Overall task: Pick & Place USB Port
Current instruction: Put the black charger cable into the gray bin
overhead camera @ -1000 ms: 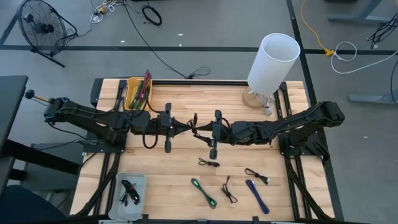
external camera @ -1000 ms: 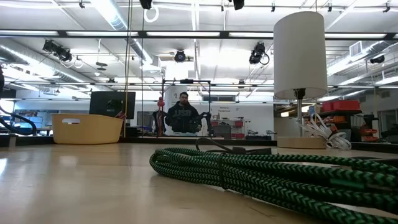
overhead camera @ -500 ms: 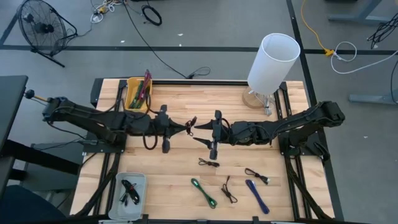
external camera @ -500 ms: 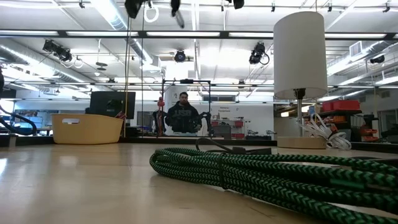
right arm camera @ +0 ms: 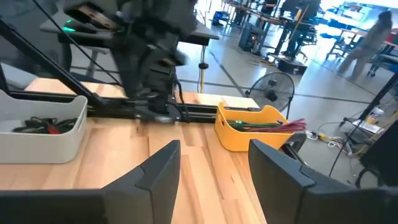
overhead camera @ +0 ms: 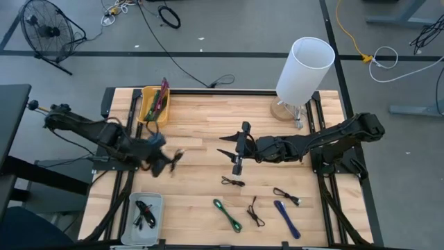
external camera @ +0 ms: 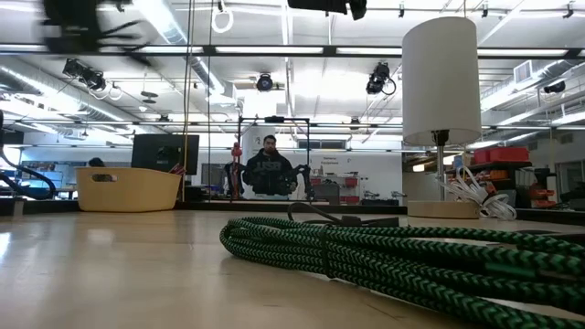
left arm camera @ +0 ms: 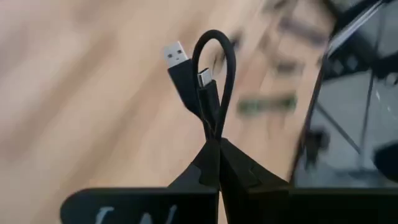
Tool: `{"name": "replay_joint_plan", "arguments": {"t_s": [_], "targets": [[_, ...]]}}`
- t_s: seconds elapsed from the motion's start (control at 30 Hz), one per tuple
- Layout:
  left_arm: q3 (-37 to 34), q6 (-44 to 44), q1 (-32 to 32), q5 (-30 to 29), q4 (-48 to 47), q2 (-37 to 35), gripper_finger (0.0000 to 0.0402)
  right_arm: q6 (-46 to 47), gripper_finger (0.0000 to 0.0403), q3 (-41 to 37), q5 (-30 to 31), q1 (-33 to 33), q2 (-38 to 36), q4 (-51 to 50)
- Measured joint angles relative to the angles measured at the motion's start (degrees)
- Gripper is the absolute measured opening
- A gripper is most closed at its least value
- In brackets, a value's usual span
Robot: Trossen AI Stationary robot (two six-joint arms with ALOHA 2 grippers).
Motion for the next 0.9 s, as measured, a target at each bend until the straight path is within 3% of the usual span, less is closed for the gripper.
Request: {"name": "replay_joint_plan", "arguments": {"t_s": [0.13, 0.27, 0.37, 0.63, 0.9], "targets": [[0.0, -17.2, -6.1, 7.1, -9.5, -1.0, 0.0000, -1.1, 0.0189, 0.0, 0.0, 0.0, 0.0, 0.0], [0.0, -28.2, -12.8, 16.7, -8.8, -0.9, 0.0000, -1.2, 0.0189, 0.0, 0.0, 0.0, 0.0, 0.0], [0.0, -36.3, -17.9, 20.6, -8.9, -0.4, 0.0000, -1.2, 0.0189, 0.0, 0.0, -0.2, 0.0, 0.0], [0.0, -54.9, -28.4, 21.5, -7.5, 3.2, 0.0000, -1.5, 0.0189, 0.0, 0.0, -1.4, 0.0, 0.8], [0.1, -59.9, -33.0, 20.4, 0.9, 12.1, 0.0000, -1.5, 0.0189, 0.0, 0.0, -1.9, 0.0, 1.1]]}}
